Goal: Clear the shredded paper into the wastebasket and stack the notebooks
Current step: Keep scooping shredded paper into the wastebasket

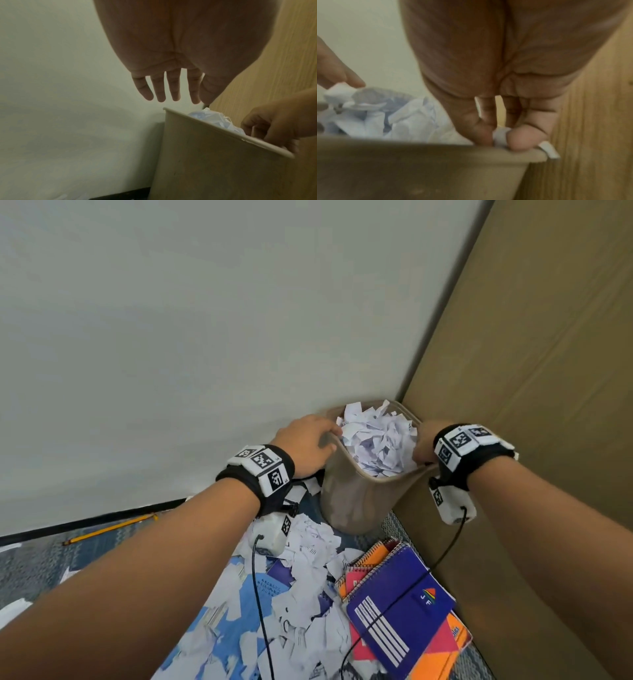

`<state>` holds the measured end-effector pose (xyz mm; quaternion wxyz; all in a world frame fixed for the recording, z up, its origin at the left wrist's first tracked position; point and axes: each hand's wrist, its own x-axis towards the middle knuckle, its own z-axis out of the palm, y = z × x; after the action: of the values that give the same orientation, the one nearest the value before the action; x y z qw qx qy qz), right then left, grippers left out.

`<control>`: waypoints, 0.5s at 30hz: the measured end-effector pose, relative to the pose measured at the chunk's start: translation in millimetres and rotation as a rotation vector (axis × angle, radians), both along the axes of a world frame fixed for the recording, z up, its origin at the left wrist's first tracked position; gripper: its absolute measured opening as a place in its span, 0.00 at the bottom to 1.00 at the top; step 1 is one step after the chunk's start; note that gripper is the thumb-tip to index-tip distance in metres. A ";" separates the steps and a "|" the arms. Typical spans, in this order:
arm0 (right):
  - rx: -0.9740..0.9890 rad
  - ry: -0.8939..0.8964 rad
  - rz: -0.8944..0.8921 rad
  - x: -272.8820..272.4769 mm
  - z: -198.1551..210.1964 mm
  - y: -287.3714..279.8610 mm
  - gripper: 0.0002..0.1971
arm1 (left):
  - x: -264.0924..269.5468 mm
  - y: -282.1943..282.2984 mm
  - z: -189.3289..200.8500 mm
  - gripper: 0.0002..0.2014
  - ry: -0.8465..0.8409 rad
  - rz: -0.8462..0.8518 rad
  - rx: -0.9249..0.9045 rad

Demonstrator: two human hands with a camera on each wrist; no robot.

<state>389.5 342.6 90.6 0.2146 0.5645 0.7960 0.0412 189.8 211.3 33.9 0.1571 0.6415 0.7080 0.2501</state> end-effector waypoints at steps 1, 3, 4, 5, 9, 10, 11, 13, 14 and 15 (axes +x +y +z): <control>0.015 -0.006 0.001 -1.1 -4.4 -1.9 0.07 | -0.6 -3.2 -0.4 0.23 0.020 -0.003 -0.019; 0.048 0.014 0.021 -7.1 -9.5 -4.2 0.13 | -4.3 -8.7 -1.7 0.23 0.041 -0.001 -0.051; 0.043 0.030 0.051 -9.3 -11.8 -4.0 0.15 | -7.7 -13.0 -1.9 0.22 0.043 0.005 -0.061; 0.028 0.034 0.081 -12.2 -13.0 -4.1 0.16 | -12.4 -17.9 -2.2 0.20 0.039 0.012 -0.064; 0.063 0.157 0.023 -25.3 -13.0 -6.2 0.18 | -44.7 -43.1 -4.7 0.14 0.055 0.078 -0.076; 0.113 0.210 0.024 -31.6 -9.7 -7.7 0.18 | -55.2 -52.6 -5.7 0.13 0.056 0.110 -0.094; 0.164 0.275 0.019 -37.0 -4.8 -9.1 0.18 | -65.2 -61.6 -7.2 0.12 0.049 0.147 -0.111; 0.243 0.439 0.038 -52.1 4.2 -16.0 0.16 | -86.5 -81.4 -14.7 0.11 0.013 0.235 -0.156; 0.263 0.514 0.068 -62.7 6.6 -21.1 0.16 | -97.3 -93.2 -20.9 0.10 -0.006 0.280 -0.196; 0.261 0.573 0.105 -73.1 8.1 -27.2 0.15 | -107.3 -103.8 -28.3 0.10 -0.015 0.317 -0.239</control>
<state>316.4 315.4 98.7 -0.0949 0.5342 0.8400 -0.0065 82.5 107.5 5.6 0.1959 0.4968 0.8237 0.1905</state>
